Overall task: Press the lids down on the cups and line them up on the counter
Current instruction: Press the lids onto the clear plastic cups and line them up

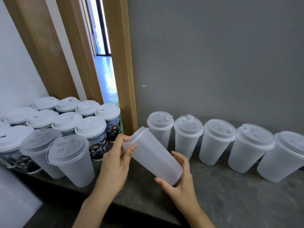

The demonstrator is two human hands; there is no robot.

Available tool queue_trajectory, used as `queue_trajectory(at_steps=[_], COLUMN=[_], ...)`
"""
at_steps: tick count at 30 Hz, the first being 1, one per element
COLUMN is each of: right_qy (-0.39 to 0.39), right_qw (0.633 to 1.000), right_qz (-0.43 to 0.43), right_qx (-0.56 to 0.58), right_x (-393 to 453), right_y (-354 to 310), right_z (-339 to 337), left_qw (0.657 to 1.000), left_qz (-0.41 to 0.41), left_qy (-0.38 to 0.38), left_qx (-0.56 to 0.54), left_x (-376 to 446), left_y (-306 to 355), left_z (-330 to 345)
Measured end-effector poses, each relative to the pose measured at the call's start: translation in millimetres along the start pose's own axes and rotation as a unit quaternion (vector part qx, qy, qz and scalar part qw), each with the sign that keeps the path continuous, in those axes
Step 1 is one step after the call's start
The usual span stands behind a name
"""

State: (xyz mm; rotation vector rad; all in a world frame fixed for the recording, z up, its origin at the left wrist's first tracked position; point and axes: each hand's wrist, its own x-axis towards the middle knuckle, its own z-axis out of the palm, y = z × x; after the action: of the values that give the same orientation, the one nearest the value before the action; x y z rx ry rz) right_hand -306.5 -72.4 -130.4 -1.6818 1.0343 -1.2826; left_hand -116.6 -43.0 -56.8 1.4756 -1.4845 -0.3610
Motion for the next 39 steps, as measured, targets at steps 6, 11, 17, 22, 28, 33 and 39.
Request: queue_trajectory(at_steps=[6, 11, 17, 22, 28, 33, 39], right_qy=[0.010, 0.007, -0.023, 0.025, 0.063, 0.001, -0.072], right_qw=[0.998, 0.999, 0.999, 1.000, 0.997, 1.000, 0.996], right_qz=[-0.006, -0.002, 0.022, 0.000, -0.032, -0.011, 0.039], right_qx=[0.069, 0.035, -0.013, -0.012, -0.022, -0.019, 0.040], right_x=[-1.8, -1.7, 0.6, 3.4, 3.7, 4.9, 5.3], right_y=[-5.5, -3.2, 3.5, 7.4, 13.9, 13.0, 10.7], right_z=[-2.5, -1.9, -3.6, -2.6, -0.9, -2.6, -3.1], left_qw=[0.997, 0.994, 0.996, 0.993, 0.992, 0.987, 0.977], left_qz=[-0.033, -0.044, 0.047, 0.097, 0.088, 0.096, 0.161], left_qy=[-0.015, -0.019, -0.036, -0.054, -0.052, -0.086, -0.104], left_qx=[-0.070, -0.095, -0.073, 0.042, 0.069, 0.098, 0.098], left_x=[-1.6, -1.5, -0.4, -3.1, -5.0, -2.7, -2.4], left_y=[-8.5, -8.7, 8.5, 23.7, 27.7, 22.0, 10.8], left_z=[7.3, 4.5, -6.1, -4.1, 1.6, -5.4, -9.6])
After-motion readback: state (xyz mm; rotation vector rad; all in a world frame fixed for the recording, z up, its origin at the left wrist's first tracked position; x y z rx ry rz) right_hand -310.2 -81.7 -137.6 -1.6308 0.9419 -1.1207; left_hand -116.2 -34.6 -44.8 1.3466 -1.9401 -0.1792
